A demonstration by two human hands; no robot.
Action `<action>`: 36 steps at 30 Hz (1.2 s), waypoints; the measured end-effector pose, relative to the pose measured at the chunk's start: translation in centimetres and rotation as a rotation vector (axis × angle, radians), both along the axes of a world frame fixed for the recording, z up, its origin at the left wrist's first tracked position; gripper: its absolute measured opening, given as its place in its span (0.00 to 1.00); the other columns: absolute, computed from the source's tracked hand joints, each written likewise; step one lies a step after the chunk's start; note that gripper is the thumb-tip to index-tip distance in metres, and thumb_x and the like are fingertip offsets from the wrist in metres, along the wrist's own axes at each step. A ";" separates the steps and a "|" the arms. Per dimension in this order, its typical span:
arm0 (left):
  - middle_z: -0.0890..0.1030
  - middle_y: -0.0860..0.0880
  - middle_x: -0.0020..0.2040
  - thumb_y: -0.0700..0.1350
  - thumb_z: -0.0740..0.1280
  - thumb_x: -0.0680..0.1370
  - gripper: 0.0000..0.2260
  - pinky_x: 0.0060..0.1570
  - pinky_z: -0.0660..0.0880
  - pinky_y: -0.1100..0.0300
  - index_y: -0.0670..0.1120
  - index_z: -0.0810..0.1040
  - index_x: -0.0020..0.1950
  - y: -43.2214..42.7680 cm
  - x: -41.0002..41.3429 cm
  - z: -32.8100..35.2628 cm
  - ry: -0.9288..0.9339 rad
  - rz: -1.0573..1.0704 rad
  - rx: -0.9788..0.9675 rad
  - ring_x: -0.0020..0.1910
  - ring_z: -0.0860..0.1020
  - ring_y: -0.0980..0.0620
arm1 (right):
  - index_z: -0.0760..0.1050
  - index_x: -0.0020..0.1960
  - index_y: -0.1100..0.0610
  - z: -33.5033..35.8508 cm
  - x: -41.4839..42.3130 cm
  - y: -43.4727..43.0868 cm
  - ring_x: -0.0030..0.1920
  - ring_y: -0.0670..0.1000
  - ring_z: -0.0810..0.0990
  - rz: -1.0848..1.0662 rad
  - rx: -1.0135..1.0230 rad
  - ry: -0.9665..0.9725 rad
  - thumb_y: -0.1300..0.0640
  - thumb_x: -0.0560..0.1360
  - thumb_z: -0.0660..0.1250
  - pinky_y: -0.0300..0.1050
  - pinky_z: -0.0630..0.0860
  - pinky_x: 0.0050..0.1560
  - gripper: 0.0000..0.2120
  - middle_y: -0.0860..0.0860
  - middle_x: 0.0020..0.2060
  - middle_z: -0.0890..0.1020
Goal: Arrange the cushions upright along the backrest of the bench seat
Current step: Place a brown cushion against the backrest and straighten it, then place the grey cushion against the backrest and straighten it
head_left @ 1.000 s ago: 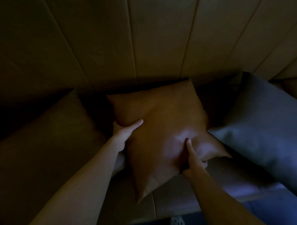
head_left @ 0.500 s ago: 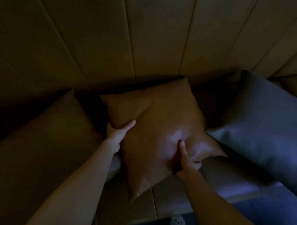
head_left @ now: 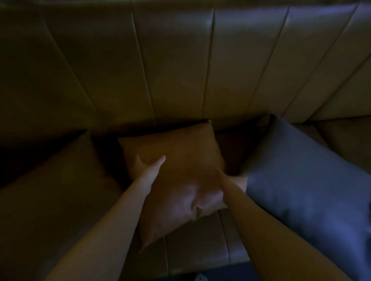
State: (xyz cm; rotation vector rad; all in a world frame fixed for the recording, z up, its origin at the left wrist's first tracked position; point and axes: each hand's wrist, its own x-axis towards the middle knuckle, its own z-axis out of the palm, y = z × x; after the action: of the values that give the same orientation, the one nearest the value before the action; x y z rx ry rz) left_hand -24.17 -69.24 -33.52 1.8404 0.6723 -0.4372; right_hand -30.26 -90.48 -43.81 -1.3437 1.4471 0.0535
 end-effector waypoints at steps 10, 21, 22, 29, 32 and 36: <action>0.59 0.45 0.78 0.56 0.73 0.72 0.43 0.68 0.67 0.42 0.54 0.52 0.80 -10.6 -4.3 4.0 0.046 -0.191 -0.177 0.74 0.63 0.40 | 0.50 0.79 0.54 11.1 -4.0 -4.8 0.73 0.60 0.64 0.248 -0.169 -0.060 0.46 0.68 0.75 0.56 0.64 0.72 0.48 0.58 0.74 0.64; 0.63 0.43 0.76 0.60 0.73 0.70 0.45 0.60 0.71 0.38 0.50 0.53 0.79 -24.5 -12.0 0.0 0.370 -0.195 -0.312 0.70 0.69 0.37 | 0.53 0.78 0.53 7.2 -5.7 -23.1 0.72 0.63 0.67 0.340 -0.224 0.004 0.39 0.61 0.76 0.61 0.65 0.71 0.54 0.59 0.73 0.67; 0.63 0.43 0.77 0.62 0.74 0.67 0.48 0.60 0.70 0.35 0.50 0.52 0.79 -25.9 -12.5 -0.6 0.415 -0.156 -0.313 0.70 0.67 0.37 | 0.53 0.78 0.53 6.9 -5.8 -24.9 0.72 0.63 0.66 0.368 -0.236 0.041 0.38 0.60 0.75 0.62 0.64 0.71 0.54 0.59 0.73 0.66; 0.59 0.45 0.79 0.67 0.69 0.67 0.47 0.67 0.54 0.27 0.51 0.53 0.79 -33.1 -15.4 -4.0 0.671 0.007 -0.557 0.76 0.56 0.34 | 0.54 0.78 0.51 5.7 -5.7 -35.5 0.77 0.62 0.53 0.673 -0.363 0.192 0.31 0.66 0.68 0.67 0.50 0.74 0.49 0.55 0.77 0.57; 0.62 0.44 0.78 0.67 0.74 0.59 0.55 0.65 0.55 0.25 0.52 0.51 0.79 -34.6 -15.6 -5.2 0.658 0.101 -0.523 0.75 0.59 0.34 | 0.54 0.78 0.49 4.8 -5.7 -39.1 0.78 0.61 0.51 0.756 -0.364 0.272 0.25 0.64 0.64 0.69 0.46 0.74 0.51 0.53 0.78 0.55; 0.64 0.44 0.76 0.64 0.81 0.37 0.74 0.54 0.62 0.21 0.60 0.49 0.78 -35.8 -15.1 -6.3 0.555 0.201 -0.488 0.72 0.64 0.32 | 0.52 0.78 0.47 3.8 -5.2 -41.3 0.76 0.63 0.56 0.784 -0.289 0.239 0.25 0.62 0.65 0.68 0.50 0.74 0.52 0.56 0.77 0.58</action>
State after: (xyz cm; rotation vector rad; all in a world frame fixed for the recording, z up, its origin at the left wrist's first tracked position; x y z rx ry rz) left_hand -39.30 -105.06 -39.78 1.1751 1.0092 -0.9050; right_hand -35.50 -131.79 -39.98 -2.1385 1.0558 0.5461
